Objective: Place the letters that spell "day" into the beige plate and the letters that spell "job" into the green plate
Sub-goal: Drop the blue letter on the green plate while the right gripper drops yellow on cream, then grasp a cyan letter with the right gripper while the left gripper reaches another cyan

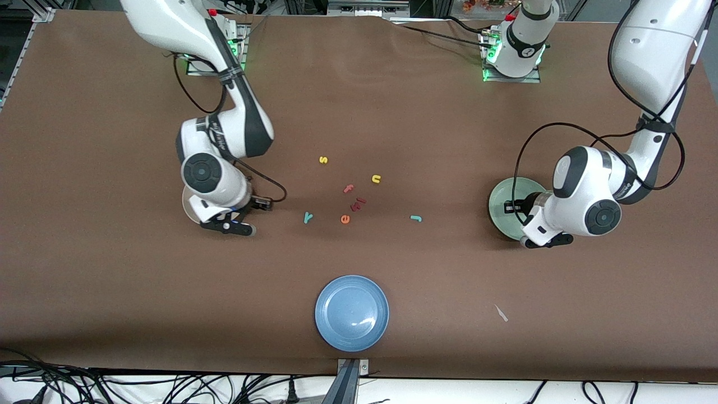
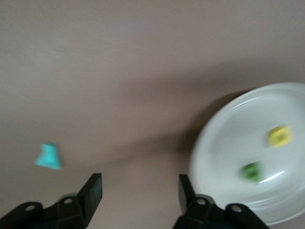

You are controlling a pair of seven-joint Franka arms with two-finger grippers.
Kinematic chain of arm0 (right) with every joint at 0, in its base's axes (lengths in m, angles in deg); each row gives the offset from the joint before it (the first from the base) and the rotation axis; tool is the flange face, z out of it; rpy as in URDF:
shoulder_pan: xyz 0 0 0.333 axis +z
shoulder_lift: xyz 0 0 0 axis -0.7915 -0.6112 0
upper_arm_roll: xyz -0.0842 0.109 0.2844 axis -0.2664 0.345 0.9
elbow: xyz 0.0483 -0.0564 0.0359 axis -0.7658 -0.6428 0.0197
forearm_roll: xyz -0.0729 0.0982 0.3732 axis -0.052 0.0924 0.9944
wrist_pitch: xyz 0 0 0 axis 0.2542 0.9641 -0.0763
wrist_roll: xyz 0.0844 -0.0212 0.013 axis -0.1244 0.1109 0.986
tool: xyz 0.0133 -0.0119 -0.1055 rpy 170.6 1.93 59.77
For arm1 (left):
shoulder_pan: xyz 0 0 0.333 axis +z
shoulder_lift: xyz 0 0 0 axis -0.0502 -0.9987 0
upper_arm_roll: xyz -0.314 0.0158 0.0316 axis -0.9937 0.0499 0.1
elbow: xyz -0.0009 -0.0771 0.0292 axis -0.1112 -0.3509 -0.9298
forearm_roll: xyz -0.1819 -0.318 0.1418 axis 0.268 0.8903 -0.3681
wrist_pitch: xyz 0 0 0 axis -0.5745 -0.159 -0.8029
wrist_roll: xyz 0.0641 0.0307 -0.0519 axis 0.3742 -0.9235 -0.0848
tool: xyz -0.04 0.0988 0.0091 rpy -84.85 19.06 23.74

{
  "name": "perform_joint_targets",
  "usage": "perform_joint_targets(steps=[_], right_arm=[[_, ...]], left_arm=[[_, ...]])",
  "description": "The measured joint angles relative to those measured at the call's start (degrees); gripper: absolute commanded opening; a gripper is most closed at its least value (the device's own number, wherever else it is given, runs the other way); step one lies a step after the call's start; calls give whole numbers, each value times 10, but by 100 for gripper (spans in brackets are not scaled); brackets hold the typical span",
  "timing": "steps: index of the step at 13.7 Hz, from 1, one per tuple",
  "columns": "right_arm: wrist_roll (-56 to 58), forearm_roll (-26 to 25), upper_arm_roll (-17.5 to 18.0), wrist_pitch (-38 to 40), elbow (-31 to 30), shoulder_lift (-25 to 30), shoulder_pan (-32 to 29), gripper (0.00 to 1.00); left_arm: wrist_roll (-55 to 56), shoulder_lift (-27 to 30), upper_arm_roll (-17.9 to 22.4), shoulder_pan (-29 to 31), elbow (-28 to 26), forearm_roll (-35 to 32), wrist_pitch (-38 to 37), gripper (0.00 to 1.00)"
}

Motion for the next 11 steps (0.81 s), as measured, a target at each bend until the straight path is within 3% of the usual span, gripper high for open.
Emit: perform_joint_targets(steps=[1, 2, 6, 11], right_arm=[[-44, 23, 4, 0, 27, -21, 6, 71], [-81, 36, 8, -1, 52, -42, 11, 66], [-173, 44, 12, -52, 88, -105, 39, 63], [-195, 44, 12, -91, 89, -132, 65, 62]], left_arm=[[-8, -6, 0, 6, 0, 0, 1, 100], [-11, -9, 0, 11, 0, 0, 3, 100], [40, 0, -13, 10, 24, 0, 6, 100], [371, 17, -79, -35, 76, 0, 6, 100]])
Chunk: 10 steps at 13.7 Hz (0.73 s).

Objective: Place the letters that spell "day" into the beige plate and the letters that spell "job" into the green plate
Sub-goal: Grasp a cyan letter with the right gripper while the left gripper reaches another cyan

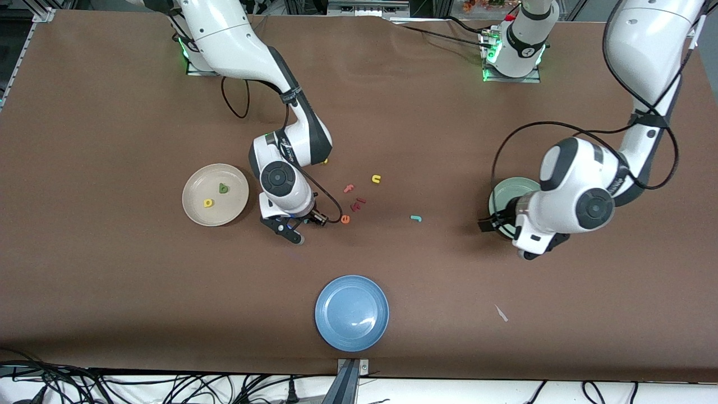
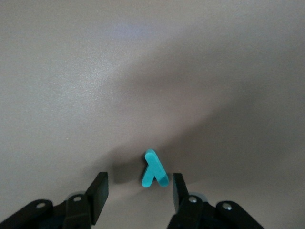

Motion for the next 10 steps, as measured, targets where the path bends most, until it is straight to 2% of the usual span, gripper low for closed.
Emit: perform_joint_targets(steps=[1, 3, 5, 7, 9, 10], right_arm=[[0, 0, 0, -3, 0, -2, 0, 62], [0, 0, 0, -7, 0, -7, 2, 61], [0, -1, -1, -7, 0, -8, 3, 54], [0, -1, -1, -8, 0, -10, 3, 17], [0, -1, -2, -9, 2, -10, 3, 1], [0, -1, -2, -9, 3, -10, 4, 0]], left_arm=[[67, -2, 0, -22, 3, 0, 5, 100], [181, -16, 0, -60, 4, 0, 70, 100], [275, -45, 1, -87, 3, 0, 132, 100], [343, -77, 7, -114, 3, 0, 164, 100], [388, -98, 21, -137, 4, 0, 188, 97], [398, -103, 29, -147, 4, 0, 195, 95]])
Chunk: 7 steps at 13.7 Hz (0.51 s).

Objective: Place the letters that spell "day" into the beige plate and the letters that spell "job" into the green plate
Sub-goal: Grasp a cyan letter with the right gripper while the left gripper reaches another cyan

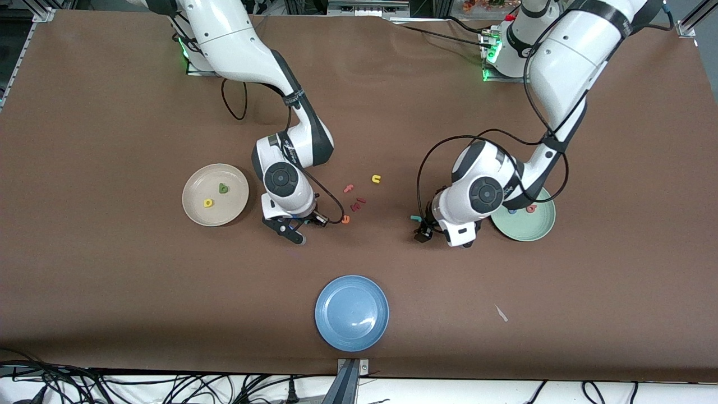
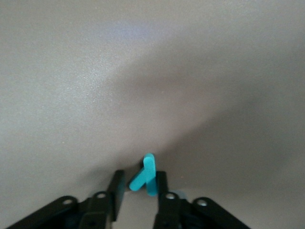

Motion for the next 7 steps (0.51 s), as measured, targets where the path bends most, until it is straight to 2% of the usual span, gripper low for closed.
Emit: perform_joint_targets(steps=[3, 5, 7], right_arm=[[2, -1, -1, 1, 0, 0, 1, 0], [8, -13, -11, 21, 4, 2, 2, 0], [47, -18, -35, 71, 13, 15, 2, 0]], left_arm=[[19, -7, 23, -24, 1, 0, 4, 71], [24, -13, 25, -27, 1, 0, 6, 66], [29, -17, 25, -30, 1, 0, 6, 61]])
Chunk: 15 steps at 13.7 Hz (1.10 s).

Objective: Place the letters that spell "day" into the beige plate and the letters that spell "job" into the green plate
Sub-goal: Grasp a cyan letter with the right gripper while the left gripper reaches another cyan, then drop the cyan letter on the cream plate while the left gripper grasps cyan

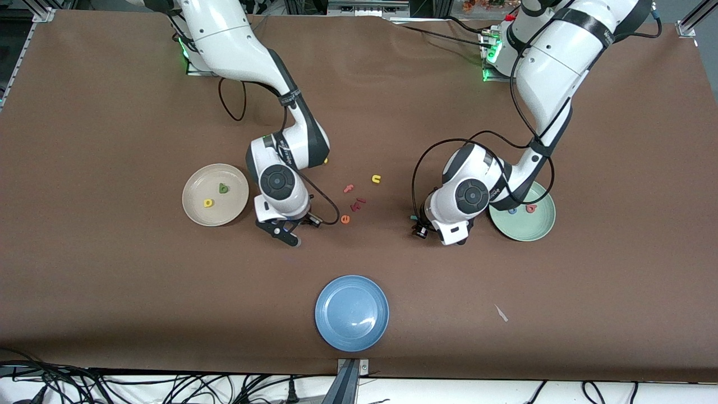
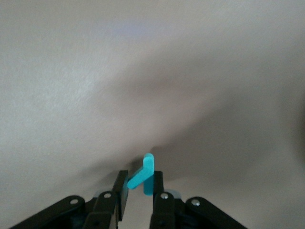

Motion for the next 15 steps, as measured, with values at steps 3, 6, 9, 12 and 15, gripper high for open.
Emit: perform_joint_targets(steps=[3, 6, 9, 12, 15], right_arm=[[107, 0, -56, 93, -3, 30, -1, 0], [242, 0, -106, 110, -77, 77, -3, 0], [374, 0, -157, 63, -216, 142, -6, 3], [430, 0, -176, 0, -329, 168, -8, 100], [431, 0, -173, -11, -356, 169, -5, 100]], left_arm=[[5, -7, 0, -7, 0, 0, 2, 44], [6, -8, 1, -8, 4, 0, 6, 10], [5, -8, 3, -8, 5, -6, 5, 0], [-14, -6, 5, -2, 12, -32, 0, 0], [-101, 32, -13, 52, 31, -30, -96, 0]])
